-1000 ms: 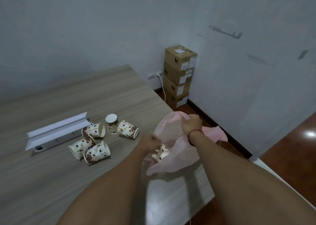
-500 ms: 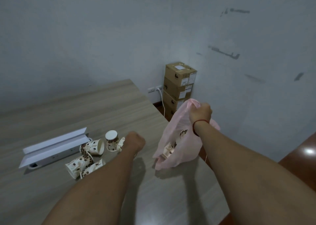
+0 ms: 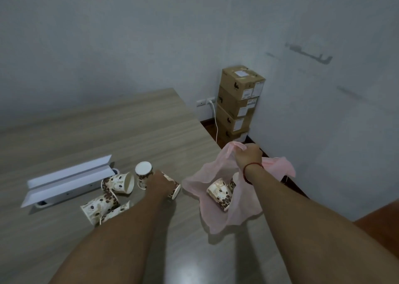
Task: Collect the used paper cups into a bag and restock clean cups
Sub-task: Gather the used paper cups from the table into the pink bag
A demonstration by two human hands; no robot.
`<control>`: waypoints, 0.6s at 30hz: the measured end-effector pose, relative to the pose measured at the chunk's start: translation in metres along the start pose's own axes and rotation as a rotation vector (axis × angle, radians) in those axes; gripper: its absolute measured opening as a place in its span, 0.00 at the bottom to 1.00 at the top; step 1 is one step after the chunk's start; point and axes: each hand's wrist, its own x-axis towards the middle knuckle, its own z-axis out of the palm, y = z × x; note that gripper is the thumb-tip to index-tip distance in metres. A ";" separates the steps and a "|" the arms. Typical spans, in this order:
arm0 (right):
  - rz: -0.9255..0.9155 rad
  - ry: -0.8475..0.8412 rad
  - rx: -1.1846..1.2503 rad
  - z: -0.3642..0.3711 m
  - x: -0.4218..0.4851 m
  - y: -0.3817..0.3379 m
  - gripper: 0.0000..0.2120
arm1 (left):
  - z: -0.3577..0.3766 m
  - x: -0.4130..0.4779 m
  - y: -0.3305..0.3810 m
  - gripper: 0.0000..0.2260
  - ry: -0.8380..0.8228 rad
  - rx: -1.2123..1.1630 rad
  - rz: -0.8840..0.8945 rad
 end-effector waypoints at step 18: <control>-0.039 -0.113 -0.005 0.031 0.005 0.051 0.11 | 0.051 0.025 -0.019 0.24 0.054 0.030 -0.124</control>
